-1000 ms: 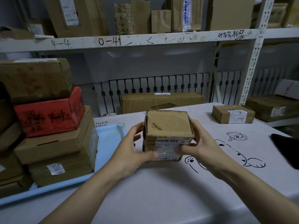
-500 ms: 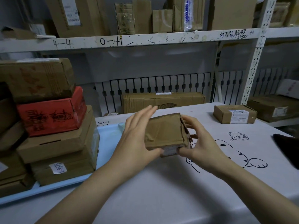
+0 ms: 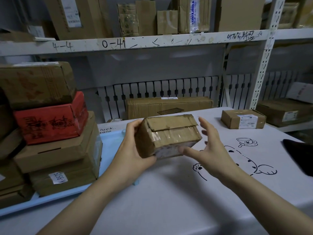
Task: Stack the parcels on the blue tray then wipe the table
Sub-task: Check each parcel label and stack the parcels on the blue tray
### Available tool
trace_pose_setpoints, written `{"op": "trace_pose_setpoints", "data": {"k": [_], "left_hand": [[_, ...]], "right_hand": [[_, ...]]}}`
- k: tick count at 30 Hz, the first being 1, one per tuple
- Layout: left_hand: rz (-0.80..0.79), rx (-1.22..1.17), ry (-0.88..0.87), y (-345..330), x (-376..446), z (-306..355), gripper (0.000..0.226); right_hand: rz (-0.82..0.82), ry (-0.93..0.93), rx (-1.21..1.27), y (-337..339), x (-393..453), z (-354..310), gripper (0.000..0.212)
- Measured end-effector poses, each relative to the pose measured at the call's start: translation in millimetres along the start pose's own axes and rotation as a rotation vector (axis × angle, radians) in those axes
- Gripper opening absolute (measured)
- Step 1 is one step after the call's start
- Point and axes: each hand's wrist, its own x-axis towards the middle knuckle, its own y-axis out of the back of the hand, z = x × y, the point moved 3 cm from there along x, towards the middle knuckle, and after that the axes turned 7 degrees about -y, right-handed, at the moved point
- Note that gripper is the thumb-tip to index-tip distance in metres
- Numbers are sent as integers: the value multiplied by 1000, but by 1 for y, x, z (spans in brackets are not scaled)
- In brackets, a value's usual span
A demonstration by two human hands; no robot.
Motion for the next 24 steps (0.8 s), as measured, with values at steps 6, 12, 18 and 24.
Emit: {"op": "trace_pose_setpoints", "data": {"k": [6, 12, 18, 24], "left_hand": [[13, -92, 47, 1, -5, -13, 84], [16, -83, 23, 1, -6, -14, 84], [59, -97, 37, 0, -5, -18, 87], [46, -4, 51, 0, -9, -21, 95]], "right_hand": [[-157, -191, 338, -6, 3, 13, 77], [-215, -252, 648, -10, 4, 7, 27], [-250, -339, 800, -11, 1, 0, 44], [-242, -328, 800, -12, 2, 4, 43]]}}
